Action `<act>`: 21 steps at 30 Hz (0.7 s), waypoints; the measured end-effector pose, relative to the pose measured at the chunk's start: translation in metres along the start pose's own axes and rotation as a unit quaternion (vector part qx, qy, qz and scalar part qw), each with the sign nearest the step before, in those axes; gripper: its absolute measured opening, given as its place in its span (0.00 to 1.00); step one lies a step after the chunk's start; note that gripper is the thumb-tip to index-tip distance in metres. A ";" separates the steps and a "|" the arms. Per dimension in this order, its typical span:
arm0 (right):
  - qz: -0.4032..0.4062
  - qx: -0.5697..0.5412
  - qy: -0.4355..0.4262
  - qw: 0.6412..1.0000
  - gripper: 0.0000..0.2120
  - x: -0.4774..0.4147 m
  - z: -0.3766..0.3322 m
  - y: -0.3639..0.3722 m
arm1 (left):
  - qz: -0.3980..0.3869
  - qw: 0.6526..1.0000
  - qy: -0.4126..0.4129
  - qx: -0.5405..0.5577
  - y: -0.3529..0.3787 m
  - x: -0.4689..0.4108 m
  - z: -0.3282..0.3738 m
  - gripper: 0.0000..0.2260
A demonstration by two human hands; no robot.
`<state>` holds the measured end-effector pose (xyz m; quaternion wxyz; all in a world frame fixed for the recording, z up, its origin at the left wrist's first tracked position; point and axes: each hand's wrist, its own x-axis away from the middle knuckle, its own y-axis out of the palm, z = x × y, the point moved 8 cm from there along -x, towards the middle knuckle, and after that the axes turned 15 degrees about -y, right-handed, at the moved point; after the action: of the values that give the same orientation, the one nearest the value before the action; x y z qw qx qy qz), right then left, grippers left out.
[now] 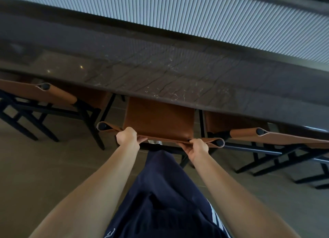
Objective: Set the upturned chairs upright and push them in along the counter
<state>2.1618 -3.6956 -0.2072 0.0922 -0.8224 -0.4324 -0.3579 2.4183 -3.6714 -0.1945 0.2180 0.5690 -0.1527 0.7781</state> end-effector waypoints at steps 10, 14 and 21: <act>-0.031 -0.005 -0.046 0.998 0.12 -0.023 -0.028 0.024 | -0.058 0.998 0.029 0.013 0.030 -0.007 0.011 0.16; -0.035 0.003 -0.055 0.998 0.13 -0.044 -0.037 0.034 | -0.079 0.996 0.034 -0.003 0.050 -0.014 0.019 0.20; -0.055 -0.023 -0.041 0.997 0.14 -0.071 -0.043 0.059 | -0.095 0.993 0.061 -0.026 0.084 -0.021 0.049 0.22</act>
<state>2.1590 -3.7972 -0.2145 0.0357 -0.8134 -0.4715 -0.3388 2.4214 -3.7707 -0.1989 0.3149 0.5267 -0.1046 0.7826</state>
